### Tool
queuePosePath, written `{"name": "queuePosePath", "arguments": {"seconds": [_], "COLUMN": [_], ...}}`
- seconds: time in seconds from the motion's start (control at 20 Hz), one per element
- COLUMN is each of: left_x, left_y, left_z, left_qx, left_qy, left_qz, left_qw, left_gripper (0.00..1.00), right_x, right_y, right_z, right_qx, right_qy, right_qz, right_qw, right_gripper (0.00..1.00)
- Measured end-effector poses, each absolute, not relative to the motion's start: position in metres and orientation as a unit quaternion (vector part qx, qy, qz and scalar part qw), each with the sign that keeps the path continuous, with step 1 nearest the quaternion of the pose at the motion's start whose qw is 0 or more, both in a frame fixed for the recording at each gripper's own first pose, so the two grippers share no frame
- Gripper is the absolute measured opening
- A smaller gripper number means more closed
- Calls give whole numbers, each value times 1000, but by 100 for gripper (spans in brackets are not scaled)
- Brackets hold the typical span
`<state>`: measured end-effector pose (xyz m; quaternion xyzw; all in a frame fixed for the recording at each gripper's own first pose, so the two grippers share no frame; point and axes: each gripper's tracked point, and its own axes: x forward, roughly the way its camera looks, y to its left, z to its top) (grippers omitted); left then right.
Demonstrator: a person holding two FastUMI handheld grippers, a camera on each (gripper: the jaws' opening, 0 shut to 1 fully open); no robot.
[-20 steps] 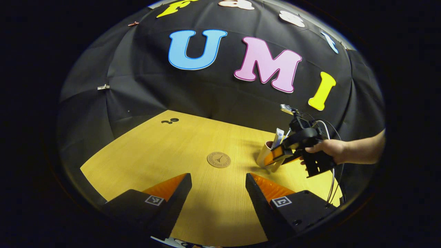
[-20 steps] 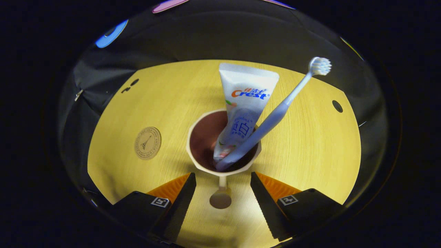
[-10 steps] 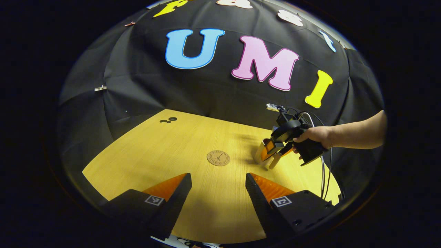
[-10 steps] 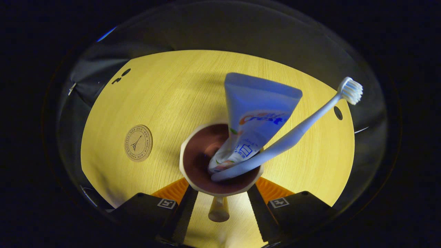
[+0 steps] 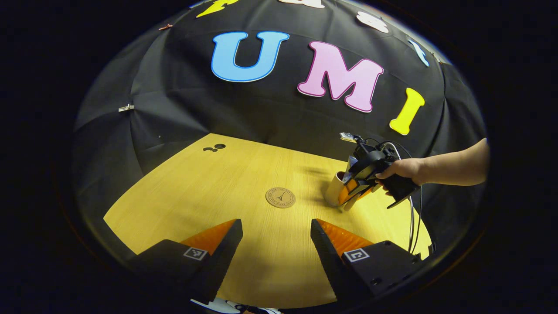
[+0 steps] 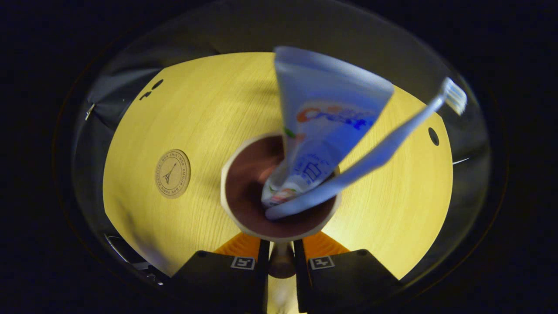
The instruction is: Put the toothbrush and toothpaste on the desktop into the cup, then pick up the cup and place it on the coaster on the desktop.
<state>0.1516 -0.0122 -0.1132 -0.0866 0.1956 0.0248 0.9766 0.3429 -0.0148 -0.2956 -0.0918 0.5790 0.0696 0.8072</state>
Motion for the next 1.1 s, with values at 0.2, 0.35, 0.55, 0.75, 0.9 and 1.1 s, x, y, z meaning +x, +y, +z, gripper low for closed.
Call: {"name": "queuePosePath", "arguments": {"seconds": [0.2, 0.35, 0.55, 0.75, 0.9, 1.1], "left_x": [151, 149, 149, 150, 148, 145], "left_y": [-16, -16, -12, -6, 0, 11], "left_z": [-117, -119, -119, -120, -120, -126], "left_qx": [-81, -77, -78, -81, -84, -89], "left_qy": [201, 203, 201, 198, 193, 193], "left_qz": [18, 16, 16, 19, 22, 32], "left_qw": [976, 976, 976, 977, 977, 977], "left_gripper": [98, 98, 98, 98, 98, 98], "right_x": [343, 345, 352, 353, 359, 360], "right_y": [-13, -11, -1, 19, 40, 80], "right_z": [-294, -294, -284, -271, -261, -249], "right_qx": [-87, -83, -90, -100, -123, -137], "right_qy": [576, 572, 552, 544, 530, 518], "right_qz": [73, 74, 80, 90, 106, 133], "right_qw": [809, 812, 825, 828, 832, 834], "right_gripper": [29, 27, 24, 24, 24, 24]}}
